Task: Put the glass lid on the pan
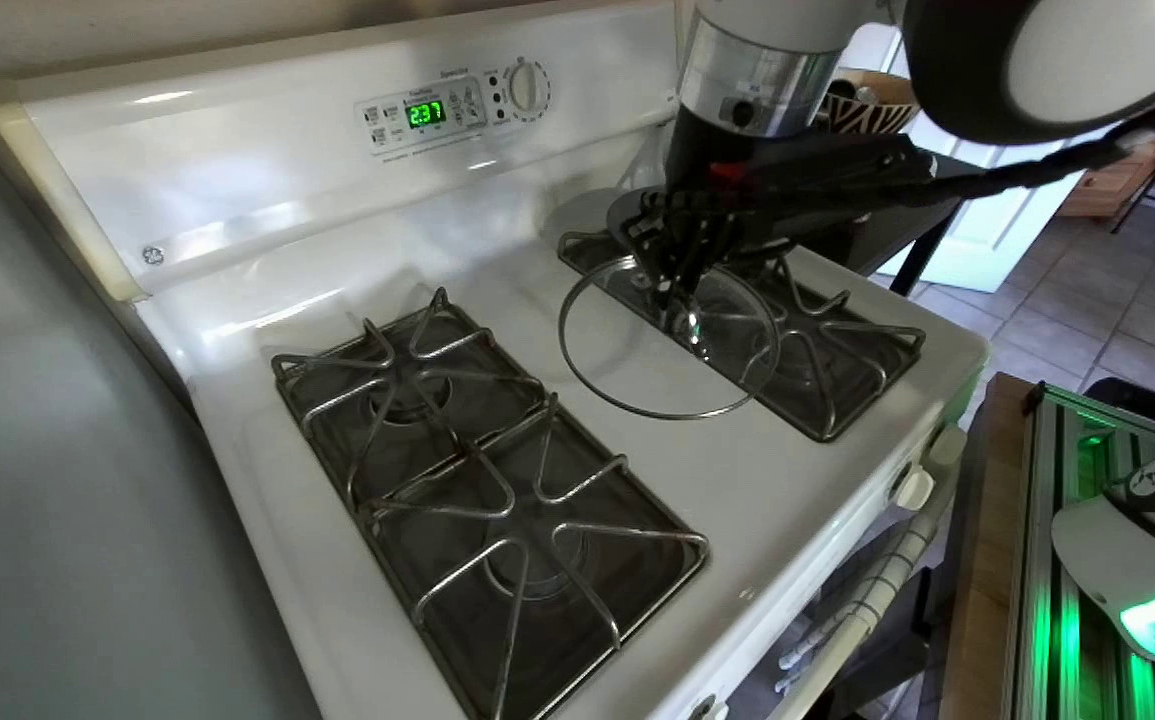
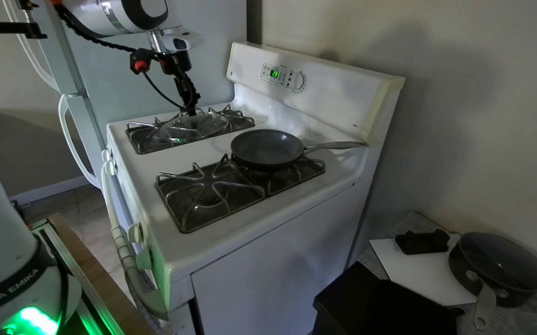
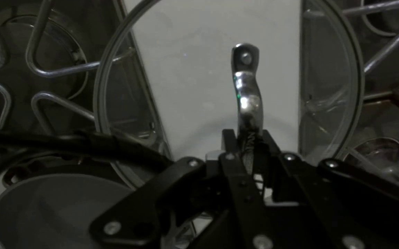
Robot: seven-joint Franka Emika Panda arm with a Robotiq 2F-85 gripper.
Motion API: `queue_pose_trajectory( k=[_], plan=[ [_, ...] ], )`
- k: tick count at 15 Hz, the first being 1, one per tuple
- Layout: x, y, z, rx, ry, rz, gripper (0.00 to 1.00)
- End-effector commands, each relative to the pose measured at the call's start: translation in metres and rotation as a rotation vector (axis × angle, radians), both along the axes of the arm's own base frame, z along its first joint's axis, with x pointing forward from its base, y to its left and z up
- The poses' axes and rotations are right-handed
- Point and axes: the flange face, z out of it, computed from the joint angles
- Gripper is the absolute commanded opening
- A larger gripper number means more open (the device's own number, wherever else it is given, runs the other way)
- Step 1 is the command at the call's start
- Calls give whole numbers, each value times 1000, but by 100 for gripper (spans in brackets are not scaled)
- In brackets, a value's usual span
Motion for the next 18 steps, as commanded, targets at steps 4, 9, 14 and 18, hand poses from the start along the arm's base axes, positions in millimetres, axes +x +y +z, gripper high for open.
queue_pose_trajectory(
  k=[4,9,14,18],
  plan=[
    [8,-51,65,94,-88,-69,3],
    [11,-53,56,79,-91,-74,10],
    [25,-63,54,68,-85,-115,3],
    [47,-97,52,75,-65,-197,3]
  ],
)
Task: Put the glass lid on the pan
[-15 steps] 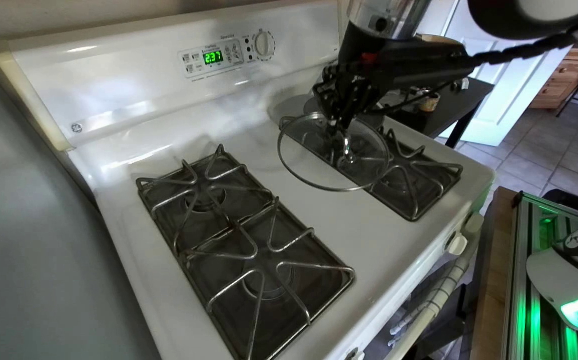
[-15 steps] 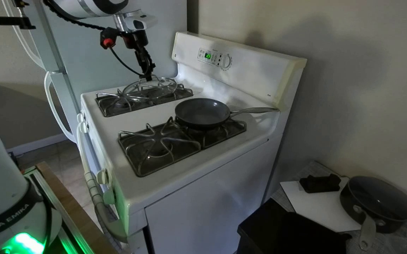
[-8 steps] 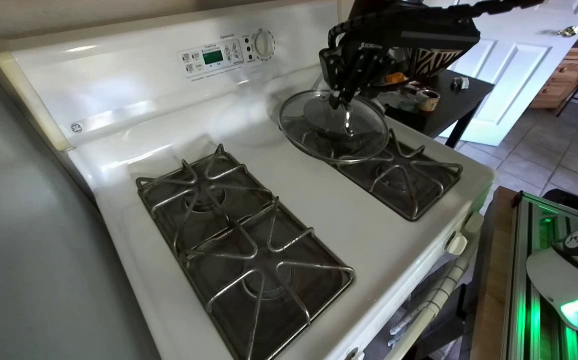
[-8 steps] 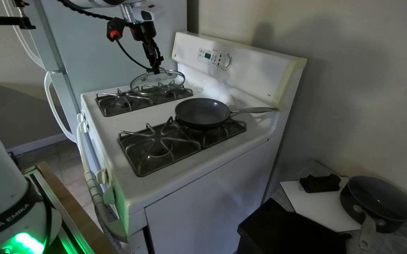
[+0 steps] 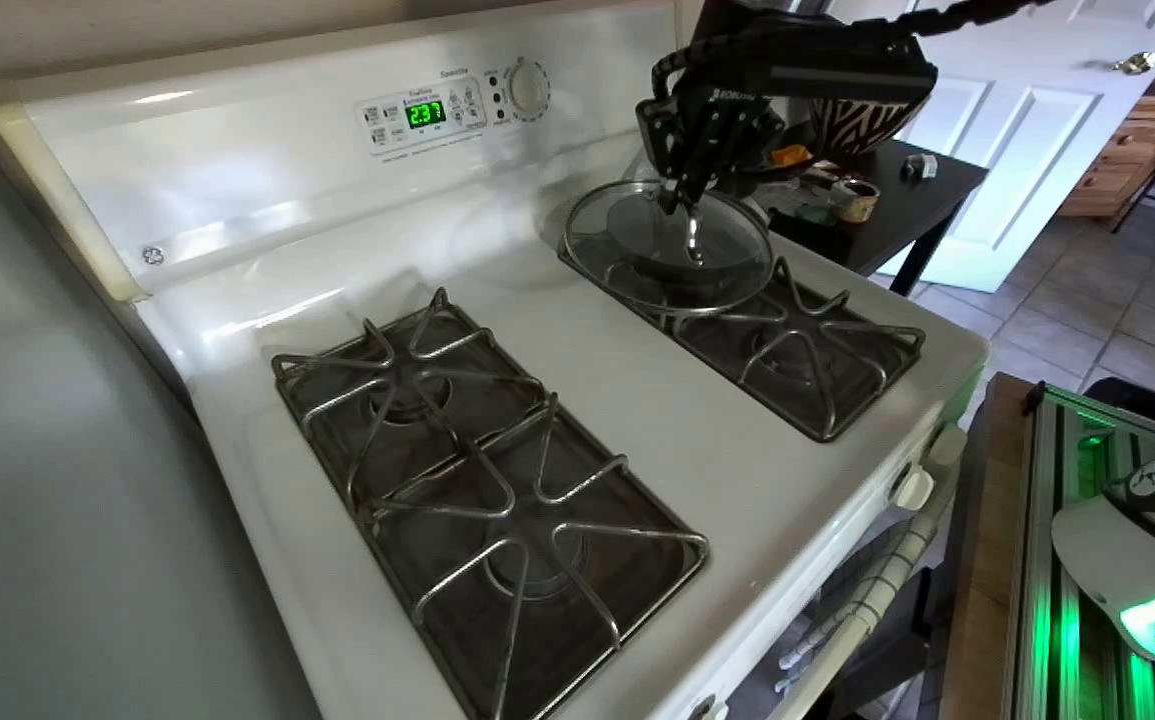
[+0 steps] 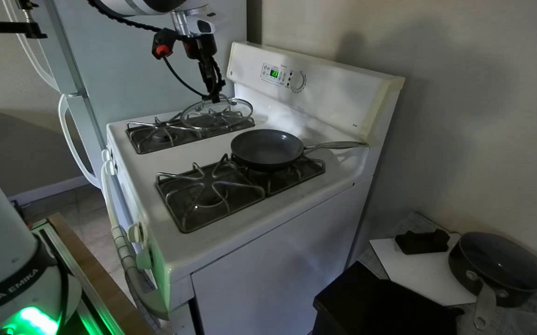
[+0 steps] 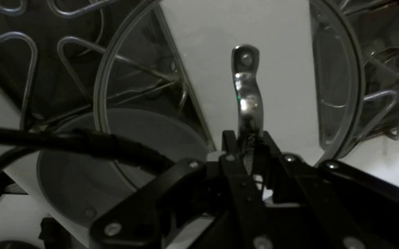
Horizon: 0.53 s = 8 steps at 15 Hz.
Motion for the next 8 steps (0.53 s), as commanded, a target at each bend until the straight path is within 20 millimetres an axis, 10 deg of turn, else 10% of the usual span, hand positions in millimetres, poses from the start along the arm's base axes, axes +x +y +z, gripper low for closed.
queue_pose_trajectory(
  k=[1,8],
  plan=[
    [24,-26,9,8,6,-77,3],
    [48,-67,-2,38,15,-158,3]
  ],
)
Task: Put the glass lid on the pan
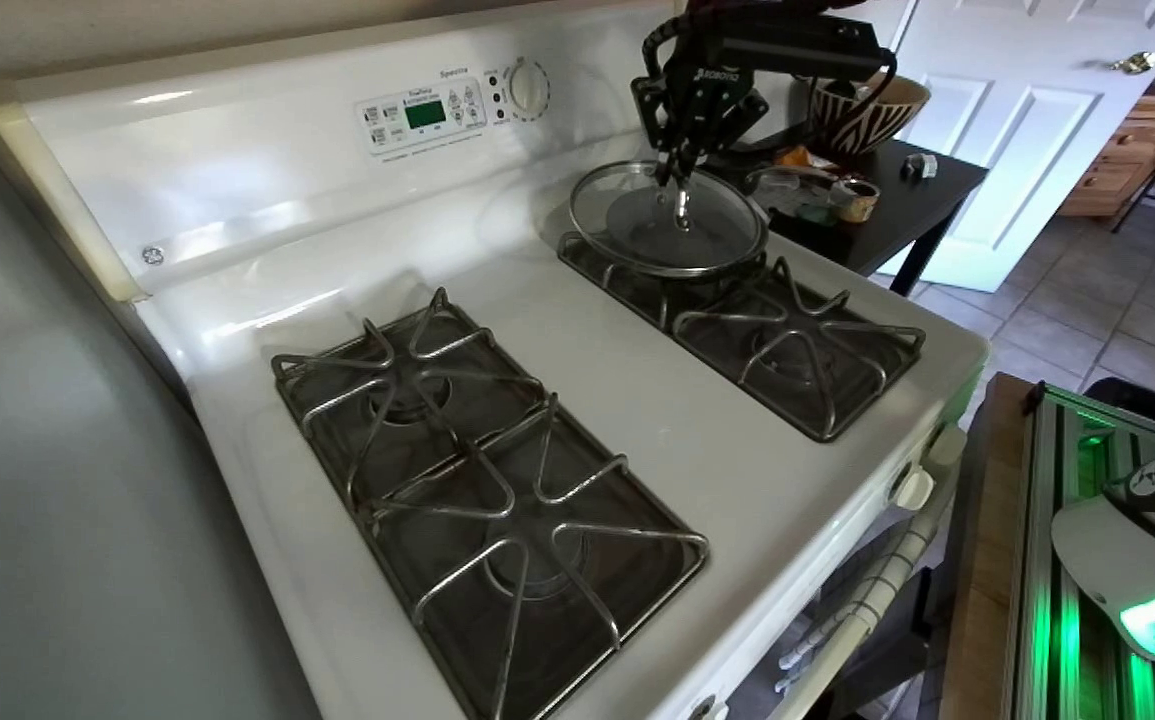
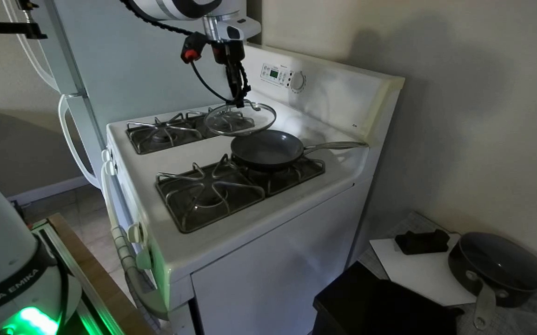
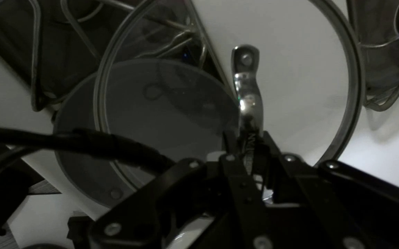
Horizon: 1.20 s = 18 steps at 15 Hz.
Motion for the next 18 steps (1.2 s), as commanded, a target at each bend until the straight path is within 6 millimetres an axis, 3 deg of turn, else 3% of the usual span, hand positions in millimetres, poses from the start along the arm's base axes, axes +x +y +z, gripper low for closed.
queue_pose_trajectory(
  k=[1,18],
  plan=[
    [14,-16,2,21,3,-53,3],
    [14,-77,-22,47,27,-188,3]
  ],
)
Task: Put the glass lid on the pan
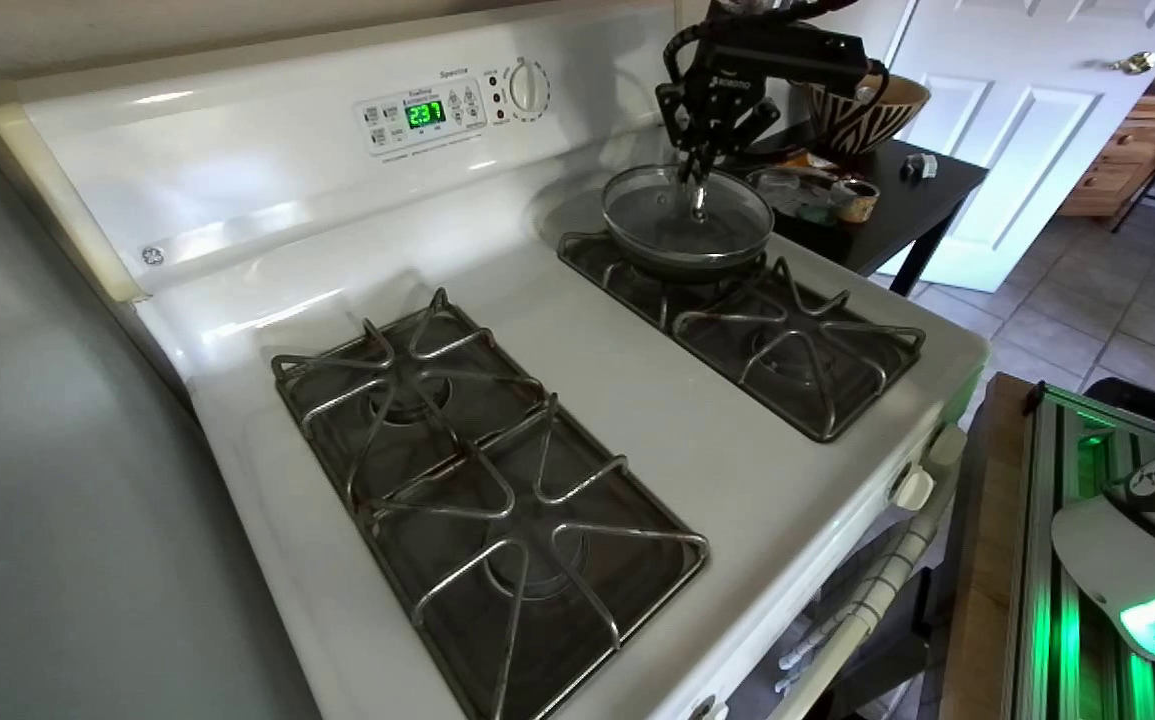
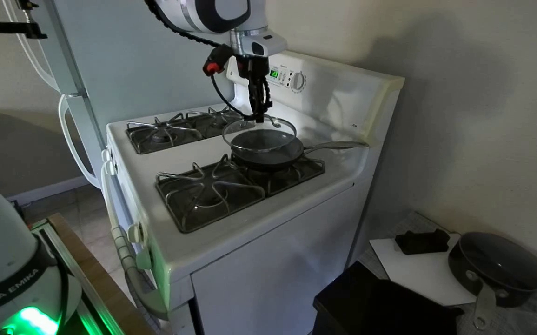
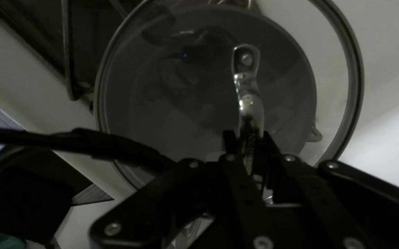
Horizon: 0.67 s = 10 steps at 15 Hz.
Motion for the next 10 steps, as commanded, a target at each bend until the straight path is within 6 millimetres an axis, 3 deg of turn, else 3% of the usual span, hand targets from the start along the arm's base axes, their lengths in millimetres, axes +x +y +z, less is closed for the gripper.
queue_pose_trajectory(
  k=[1,10],
  plan=[
    [1,-11,0,28,-15,-45,3],
    [2,-29,-6,75,-24,-120,3]
  ],
)
